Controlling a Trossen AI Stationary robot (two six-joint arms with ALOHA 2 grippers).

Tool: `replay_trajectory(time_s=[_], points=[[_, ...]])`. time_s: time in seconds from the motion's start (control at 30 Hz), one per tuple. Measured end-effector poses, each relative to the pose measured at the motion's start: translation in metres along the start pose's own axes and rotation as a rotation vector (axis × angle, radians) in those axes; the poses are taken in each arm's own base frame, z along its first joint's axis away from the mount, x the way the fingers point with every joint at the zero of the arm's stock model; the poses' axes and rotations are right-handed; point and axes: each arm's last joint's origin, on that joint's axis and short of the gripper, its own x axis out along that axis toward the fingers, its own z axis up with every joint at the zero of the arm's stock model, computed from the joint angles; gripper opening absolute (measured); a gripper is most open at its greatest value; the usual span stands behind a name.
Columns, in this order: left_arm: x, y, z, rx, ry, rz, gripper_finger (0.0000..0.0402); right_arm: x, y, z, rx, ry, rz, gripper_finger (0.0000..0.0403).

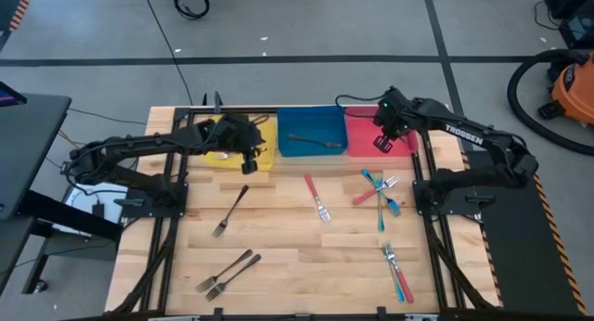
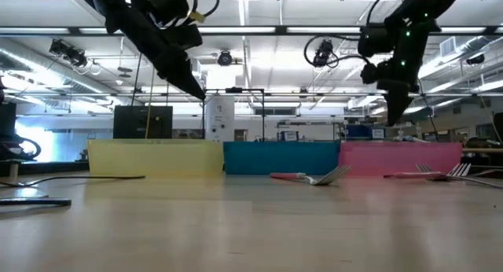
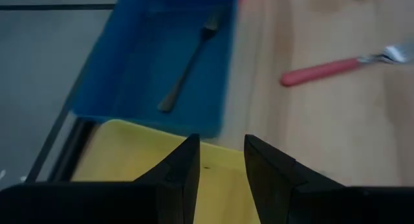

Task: Sort silverware by color (type)
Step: Put the bottom left blue fork into the red bin

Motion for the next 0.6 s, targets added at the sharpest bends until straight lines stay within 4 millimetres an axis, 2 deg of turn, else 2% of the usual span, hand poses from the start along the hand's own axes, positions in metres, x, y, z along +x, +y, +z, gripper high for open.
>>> replay_trajectory(time_s=[0.27,0.6], points=[[-0.001,0.026,-0.006,-0.064,0.000,0.081,0.0121,0.036,-0.011,-0.002,-0.011,0.031,-0.003,0.0008],[-0.001,0.033,-0.008,-0.081,0.004,0.102,0.0121,0.076,-0.014,0.004,-0.033,0.109,0.103,0.0009]])
